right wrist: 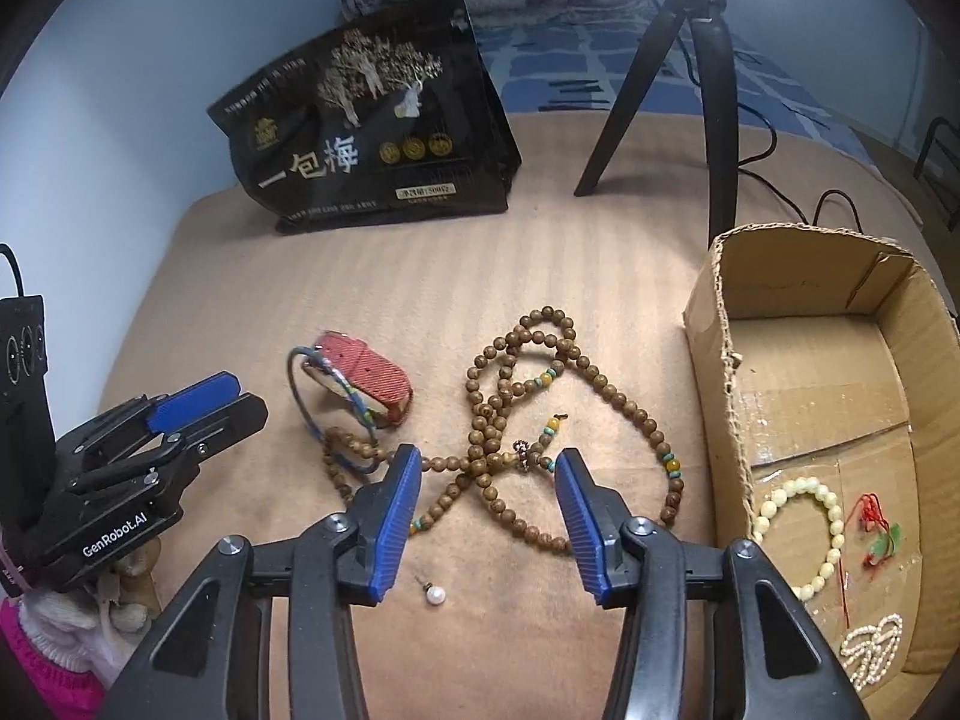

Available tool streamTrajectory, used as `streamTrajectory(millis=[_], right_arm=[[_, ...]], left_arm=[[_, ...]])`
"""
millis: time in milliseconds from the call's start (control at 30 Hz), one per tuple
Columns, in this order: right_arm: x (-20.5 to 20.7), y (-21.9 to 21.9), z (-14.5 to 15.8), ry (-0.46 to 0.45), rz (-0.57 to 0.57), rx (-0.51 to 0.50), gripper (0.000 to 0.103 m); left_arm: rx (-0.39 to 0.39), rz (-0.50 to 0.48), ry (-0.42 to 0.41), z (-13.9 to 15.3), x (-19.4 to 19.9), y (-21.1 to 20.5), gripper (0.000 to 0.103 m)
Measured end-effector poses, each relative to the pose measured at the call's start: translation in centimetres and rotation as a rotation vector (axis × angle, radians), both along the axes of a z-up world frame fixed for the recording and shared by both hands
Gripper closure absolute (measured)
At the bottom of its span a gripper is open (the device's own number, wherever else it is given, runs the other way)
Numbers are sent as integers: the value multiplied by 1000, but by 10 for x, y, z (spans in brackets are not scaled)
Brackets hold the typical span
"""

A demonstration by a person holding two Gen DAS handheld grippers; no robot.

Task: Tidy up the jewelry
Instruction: 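Close the left tool on the blue bangle while the right tool grasps the brown mala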

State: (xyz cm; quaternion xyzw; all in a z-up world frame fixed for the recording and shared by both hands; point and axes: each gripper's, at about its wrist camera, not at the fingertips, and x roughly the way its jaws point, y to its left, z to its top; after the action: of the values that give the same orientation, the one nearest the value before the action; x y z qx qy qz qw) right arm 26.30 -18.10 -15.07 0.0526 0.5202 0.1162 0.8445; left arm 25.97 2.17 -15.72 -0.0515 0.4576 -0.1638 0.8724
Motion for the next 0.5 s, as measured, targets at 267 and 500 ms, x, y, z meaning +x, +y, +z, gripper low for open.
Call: streamTrajectory(millis=[267, 500], right_arm=[[10, 4, -14, 14, 4, -22, 60], [14, 9, -27, 19, 0, -36, 60]], left_arm=[[-3, -29, 14, -14, 9, -6, 66], [-18, -37, 8, -18, 14, -7, 67]])
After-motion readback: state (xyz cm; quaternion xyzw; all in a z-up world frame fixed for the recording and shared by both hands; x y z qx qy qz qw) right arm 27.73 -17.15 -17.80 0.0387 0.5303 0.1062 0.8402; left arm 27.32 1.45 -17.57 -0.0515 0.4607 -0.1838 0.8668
